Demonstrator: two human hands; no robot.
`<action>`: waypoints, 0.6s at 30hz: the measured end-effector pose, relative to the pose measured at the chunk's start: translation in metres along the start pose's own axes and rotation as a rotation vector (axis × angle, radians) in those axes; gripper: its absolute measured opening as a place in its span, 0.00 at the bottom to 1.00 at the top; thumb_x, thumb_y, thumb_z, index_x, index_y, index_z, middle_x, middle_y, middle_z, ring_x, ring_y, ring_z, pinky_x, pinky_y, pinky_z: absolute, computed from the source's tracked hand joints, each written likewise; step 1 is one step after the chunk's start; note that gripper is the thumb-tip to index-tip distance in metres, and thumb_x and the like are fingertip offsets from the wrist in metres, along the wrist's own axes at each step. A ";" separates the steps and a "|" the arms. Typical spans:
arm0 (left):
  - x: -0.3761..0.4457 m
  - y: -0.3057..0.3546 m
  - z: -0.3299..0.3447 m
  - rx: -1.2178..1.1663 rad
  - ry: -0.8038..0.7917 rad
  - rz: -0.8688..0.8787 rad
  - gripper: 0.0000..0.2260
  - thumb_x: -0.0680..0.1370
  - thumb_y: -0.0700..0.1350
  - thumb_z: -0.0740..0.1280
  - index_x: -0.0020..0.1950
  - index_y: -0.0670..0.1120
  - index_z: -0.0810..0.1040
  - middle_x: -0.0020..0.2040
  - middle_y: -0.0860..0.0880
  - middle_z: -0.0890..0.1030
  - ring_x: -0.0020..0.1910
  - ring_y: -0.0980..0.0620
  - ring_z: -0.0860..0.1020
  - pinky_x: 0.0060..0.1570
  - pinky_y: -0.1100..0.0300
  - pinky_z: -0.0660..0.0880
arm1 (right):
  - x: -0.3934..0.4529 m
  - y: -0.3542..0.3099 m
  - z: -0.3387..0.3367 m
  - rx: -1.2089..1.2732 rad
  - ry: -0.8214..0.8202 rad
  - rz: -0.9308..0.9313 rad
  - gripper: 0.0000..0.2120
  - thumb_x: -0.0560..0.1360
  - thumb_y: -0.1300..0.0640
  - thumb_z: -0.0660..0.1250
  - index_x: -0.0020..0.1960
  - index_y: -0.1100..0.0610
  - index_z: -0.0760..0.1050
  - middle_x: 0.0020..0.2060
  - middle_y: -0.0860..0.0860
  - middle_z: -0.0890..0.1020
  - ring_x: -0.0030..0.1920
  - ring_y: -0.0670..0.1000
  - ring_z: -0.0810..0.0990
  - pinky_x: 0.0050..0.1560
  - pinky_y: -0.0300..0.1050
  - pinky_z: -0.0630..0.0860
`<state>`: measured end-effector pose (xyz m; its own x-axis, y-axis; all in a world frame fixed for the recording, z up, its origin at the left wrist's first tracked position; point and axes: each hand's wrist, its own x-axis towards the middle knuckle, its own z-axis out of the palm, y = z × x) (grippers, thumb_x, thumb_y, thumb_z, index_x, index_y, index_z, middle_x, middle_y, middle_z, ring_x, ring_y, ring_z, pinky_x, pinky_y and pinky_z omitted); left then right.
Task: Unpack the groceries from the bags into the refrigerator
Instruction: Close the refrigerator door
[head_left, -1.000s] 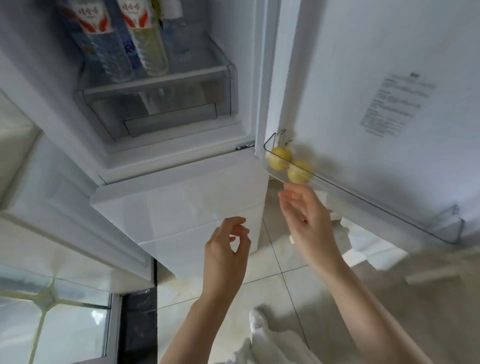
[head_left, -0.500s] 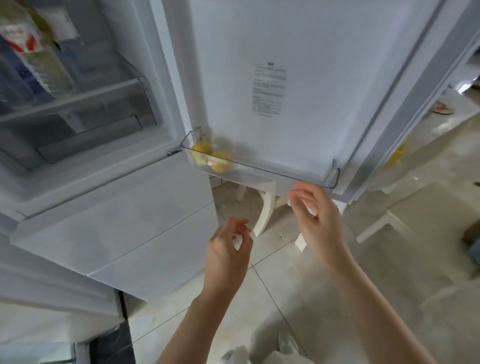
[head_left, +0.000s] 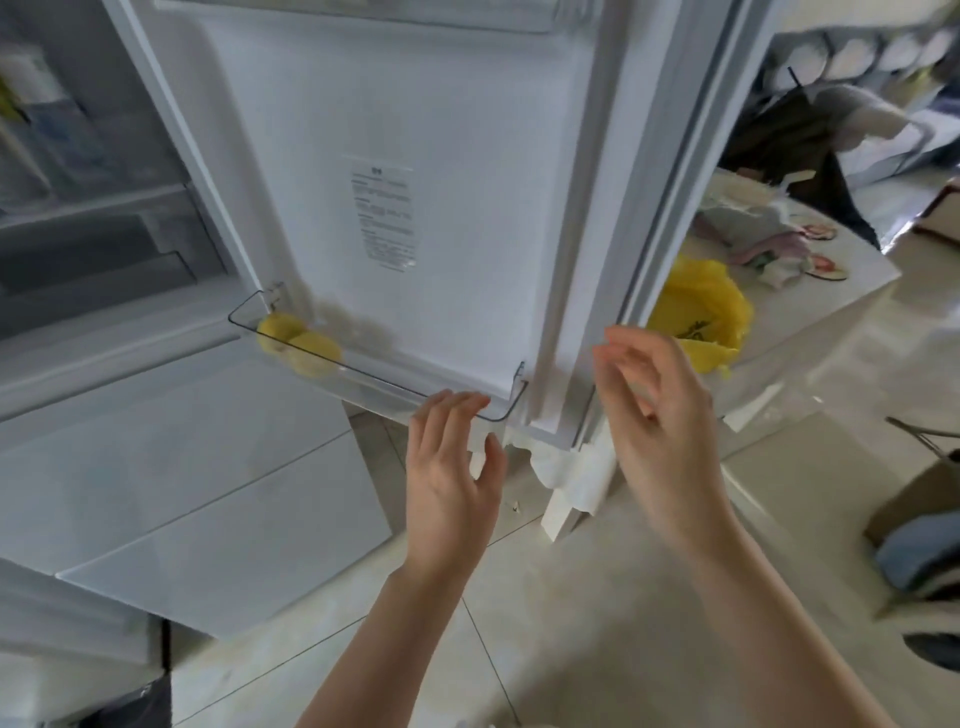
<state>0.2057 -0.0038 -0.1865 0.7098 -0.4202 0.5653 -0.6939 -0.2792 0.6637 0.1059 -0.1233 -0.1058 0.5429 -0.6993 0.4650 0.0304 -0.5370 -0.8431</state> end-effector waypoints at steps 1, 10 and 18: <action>0.000 0.003 0.007 0.007 -0.005 0.004 0.13 0.76 0.38 0.66 0.61 0.42 0.77 0.57 0.49 0.79 0.64 0.48 0.71 0.67 0.57 0.67 | 0.006 0.002 -0.008 -0.008 0.025 -0.003 0.10 0.78 0.62 0.65 0.58 0.61 0.74 0.52 0.49 0.80 0.55 0.43 0.79 0.51 0.32 0.75; -0.006 0.002 0.023 0.124 -0.008 -0.015 0.14 0.78 0.47 0.62 0.59 0.43 0.78 0.57 0.49 0.80 0.67 0.48 0.71 0.63 0.42 0.70 | 0.052 0.017 -0.021 -0.189 0.057 0.079 0.25 0.78 0.50 0.64 0.70 0.58 0.62 0.60 0.49 0.68 0.59 0.51 0.73 0.56 0.45 0.74; -0.015 -0.001 0.016 0.169 0.023 -0.020 0.10 0.78 0.47 0.64 0.54 0.43 0.79 0.55 0.50 0.80 0.67 0.49 0.71 0.64 0.41 0.70 | 0.061 0.020 -0.016 -0.052 0.030 0.003 0.18 0.79 0.50 0.58 0.64 0.61 0.65 0.54 0.53 0.74 0.51 0.56 0.75 0.52 0.53 0.74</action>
<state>0.1937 -0.0116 -0.2033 0.7247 -0.3937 0.5656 -0.6890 -0.4290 0.5842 0.1261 -0.1846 -0.0903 0.5177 -0.7144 0.4708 -0.0152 -0.5579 -0.8298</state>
